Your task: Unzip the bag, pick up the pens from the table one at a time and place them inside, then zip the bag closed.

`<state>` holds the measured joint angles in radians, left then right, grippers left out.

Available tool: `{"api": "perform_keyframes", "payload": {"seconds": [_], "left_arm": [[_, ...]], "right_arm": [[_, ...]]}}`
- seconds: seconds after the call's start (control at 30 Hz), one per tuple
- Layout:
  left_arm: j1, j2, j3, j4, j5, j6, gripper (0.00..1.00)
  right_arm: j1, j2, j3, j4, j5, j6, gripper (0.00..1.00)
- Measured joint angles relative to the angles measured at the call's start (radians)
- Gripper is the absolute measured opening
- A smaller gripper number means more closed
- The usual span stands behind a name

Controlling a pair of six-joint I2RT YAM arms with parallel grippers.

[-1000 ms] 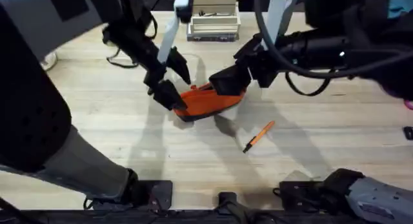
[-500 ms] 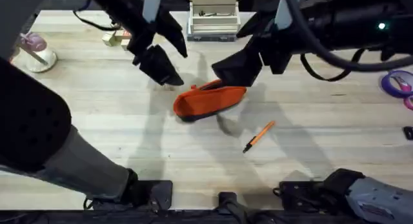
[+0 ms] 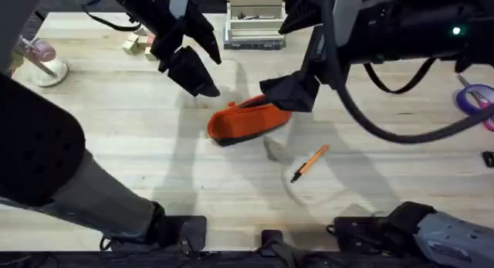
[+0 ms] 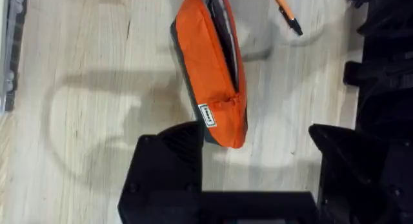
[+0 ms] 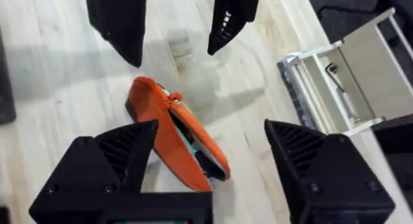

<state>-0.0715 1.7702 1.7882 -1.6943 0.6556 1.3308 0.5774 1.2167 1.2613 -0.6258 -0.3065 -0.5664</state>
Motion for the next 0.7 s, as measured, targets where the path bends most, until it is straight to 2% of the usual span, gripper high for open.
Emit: {"api": "perform_keyframes", "payload": {"seconds": [0.33, 0.7], "left_arm": [[0.0, -0.032, 0.0, 0.0, -0.035, -0.025, 0.995], [0.0, -0.198, 0.0, 0.003, -0.093, -0.151, 0.995]], "right_arm": [[0.0, 0.024, 0.0, 0.002, 0.003, -0.074, 0.998], [0.0, 0.029, 0.0, 0.022, 0.004, -0.101, 0.998]]}}
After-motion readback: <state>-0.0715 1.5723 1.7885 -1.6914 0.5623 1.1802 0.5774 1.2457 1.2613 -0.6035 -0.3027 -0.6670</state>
